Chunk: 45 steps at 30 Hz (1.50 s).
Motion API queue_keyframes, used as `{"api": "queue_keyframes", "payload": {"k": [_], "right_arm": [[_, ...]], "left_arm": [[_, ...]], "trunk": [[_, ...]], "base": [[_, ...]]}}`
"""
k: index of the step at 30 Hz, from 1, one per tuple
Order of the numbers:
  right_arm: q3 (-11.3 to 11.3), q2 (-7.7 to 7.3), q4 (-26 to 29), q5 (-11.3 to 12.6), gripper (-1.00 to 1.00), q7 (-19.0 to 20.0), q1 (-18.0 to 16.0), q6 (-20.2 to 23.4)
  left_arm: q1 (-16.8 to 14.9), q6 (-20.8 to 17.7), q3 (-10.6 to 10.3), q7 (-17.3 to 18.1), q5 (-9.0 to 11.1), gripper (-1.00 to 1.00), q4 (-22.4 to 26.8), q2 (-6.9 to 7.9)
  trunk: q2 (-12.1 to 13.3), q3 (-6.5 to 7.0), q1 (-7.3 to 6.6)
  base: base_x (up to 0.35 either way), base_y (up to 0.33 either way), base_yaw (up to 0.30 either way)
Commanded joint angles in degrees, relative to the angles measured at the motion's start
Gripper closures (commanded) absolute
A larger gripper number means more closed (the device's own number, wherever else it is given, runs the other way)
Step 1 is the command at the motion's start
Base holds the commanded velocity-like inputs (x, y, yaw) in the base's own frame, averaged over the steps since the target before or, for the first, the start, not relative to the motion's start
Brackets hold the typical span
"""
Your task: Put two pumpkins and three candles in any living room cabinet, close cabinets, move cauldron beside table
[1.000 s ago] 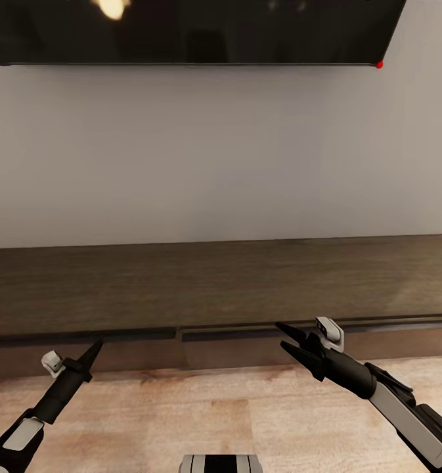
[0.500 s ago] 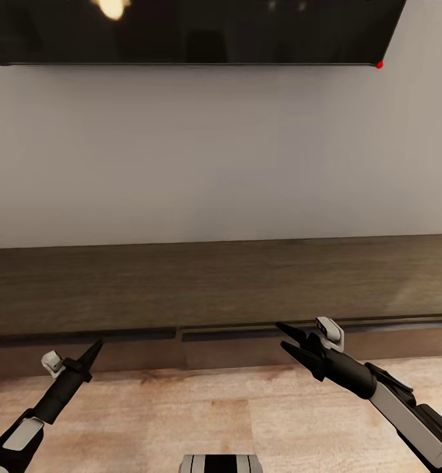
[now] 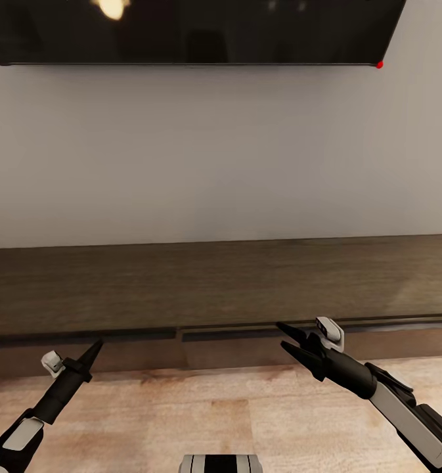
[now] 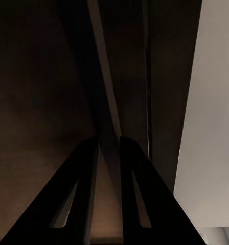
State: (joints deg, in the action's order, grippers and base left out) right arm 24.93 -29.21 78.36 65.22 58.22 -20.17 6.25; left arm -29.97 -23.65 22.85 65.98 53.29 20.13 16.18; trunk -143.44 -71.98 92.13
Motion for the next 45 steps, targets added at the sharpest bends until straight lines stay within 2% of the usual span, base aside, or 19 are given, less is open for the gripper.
{"api": "queue_keyframes", "payload": {"k": [1, 45], "right_arm": [[0.12, -0.05, 0.01, 0.61, -1.0, 0.13, -0.05, 0.6], [0.12, -0.23, -0.78, 0.69, -1.0, 0.14, -0.05, 0.6]], "left_arm": [[-0.09, -0.95, 0.26, 1.26, 0.75, 1.0, 0.08, -0.01], [-0.09, -0.96, 0.26, 1.17, 0.68, 1.0, 0.08, 0.05]], "trunk": [[-0.02, -0.03, -0.02], [-0.02, -0.03, -0.02]], "base": [[0.0, 0.0, 0.0], [-0.042, 0.0, 0.0]]}}
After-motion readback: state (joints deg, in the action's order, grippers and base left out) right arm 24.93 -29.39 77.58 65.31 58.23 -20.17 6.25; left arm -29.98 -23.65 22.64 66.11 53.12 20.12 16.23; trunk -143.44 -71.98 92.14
